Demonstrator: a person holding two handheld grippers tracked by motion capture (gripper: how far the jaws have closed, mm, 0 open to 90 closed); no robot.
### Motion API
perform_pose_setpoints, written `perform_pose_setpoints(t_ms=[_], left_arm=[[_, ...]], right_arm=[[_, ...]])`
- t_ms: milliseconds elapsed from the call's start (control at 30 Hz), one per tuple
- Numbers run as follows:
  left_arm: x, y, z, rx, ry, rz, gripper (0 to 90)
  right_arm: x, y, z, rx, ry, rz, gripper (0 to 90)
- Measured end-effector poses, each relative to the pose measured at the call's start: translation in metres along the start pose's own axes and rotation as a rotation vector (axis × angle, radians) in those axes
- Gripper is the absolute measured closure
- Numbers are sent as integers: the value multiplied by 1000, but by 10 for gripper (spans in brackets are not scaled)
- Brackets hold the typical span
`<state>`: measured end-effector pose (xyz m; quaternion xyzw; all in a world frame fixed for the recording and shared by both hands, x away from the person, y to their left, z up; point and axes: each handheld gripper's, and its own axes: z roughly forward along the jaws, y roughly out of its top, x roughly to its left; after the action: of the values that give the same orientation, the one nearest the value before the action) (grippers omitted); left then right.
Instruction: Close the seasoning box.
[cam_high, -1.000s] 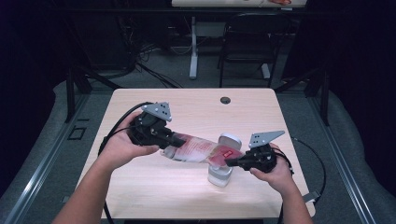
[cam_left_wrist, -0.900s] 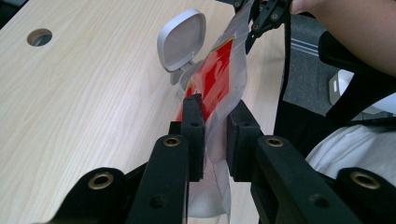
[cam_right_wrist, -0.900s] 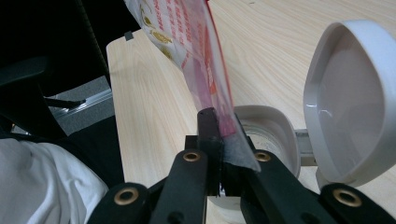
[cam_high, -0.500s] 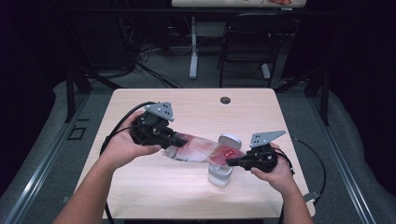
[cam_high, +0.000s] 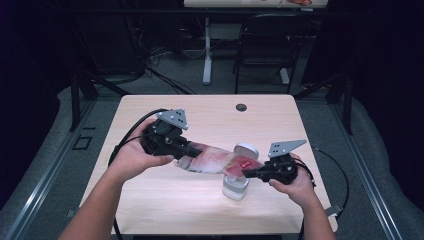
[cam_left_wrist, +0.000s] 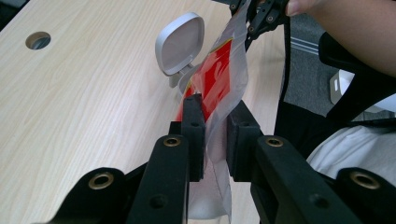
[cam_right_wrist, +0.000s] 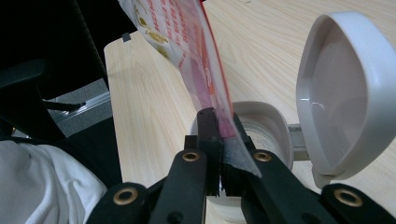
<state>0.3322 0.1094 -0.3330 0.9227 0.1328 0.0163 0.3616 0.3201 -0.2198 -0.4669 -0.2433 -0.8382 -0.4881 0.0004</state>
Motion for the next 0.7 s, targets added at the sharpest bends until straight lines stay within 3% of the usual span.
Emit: perform_pose_setpoints(t_ms=[700], left_arm=[[1, 4, 4, -5, -4, 1, 801]], right_arm=[[-1, -1, -5, -1, -11, 4, 891]])
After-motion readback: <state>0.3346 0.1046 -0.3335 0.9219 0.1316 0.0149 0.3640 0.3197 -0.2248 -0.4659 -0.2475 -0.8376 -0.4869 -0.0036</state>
